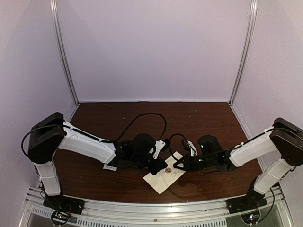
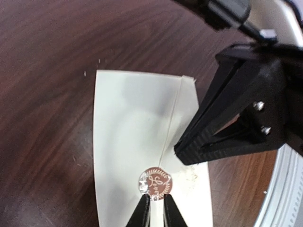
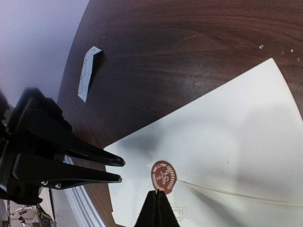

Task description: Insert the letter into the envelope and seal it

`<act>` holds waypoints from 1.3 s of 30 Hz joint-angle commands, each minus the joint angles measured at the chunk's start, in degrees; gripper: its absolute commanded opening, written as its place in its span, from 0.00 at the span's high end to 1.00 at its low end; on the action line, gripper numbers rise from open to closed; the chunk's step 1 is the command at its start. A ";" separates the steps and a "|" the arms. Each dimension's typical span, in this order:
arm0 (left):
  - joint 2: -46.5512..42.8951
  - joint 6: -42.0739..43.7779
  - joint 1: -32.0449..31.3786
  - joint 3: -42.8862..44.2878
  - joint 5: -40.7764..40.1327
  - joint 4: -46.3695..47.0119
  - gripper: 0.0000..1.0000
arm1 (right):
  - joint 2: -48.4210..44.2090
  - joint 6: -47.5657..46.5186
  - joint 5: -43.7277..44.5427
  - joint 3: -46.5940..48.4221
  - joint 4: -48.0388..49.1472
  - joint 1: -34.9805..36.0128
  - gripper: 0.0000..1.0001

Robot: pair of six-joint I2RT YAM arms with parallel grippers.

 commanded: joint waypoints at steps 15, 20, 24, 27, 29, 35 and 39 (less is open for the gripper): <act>-9.89 -3.26 0.56 -9.24 -3.32 1.53 0.88 | 3.90 0.23 -4.89 4.42 3.39 1.51 1.00; -10.35 -3.32 0.92 -9.45 -3.40 1.67 0.88 | 7.06 0.17 -4.46 5.57 3.91 1.62 1.00; -9.70 -3.51 1.01 -9.47 -2.29 2.91 0.88 | 8.53 0.62 -1.98 5.61 2.41 1.60 1.00; -8.22 -3.99 1.01 -9.58 -0.04 4.29 0.88 | 9.41 1.08 -1.34 5.57 2.09 1.60 1.00; -7.23 -4.36 1.02 -10.02 1.82 5.63 0.88 | 9.54 1.11 -0.61 5.44 1.31 1.56 1.00; -4.13 -4.40 1.01 -10.50 5.54 7.69 0.88 | 9.49 1.01 0.99 5.24 -0.81 1.57 1.00; -2.36 -4.51 1.01 -10.46 4.83 6.15 0.91 | 9.07 1.27 1.62 4.59 -1.26 1.48 1.00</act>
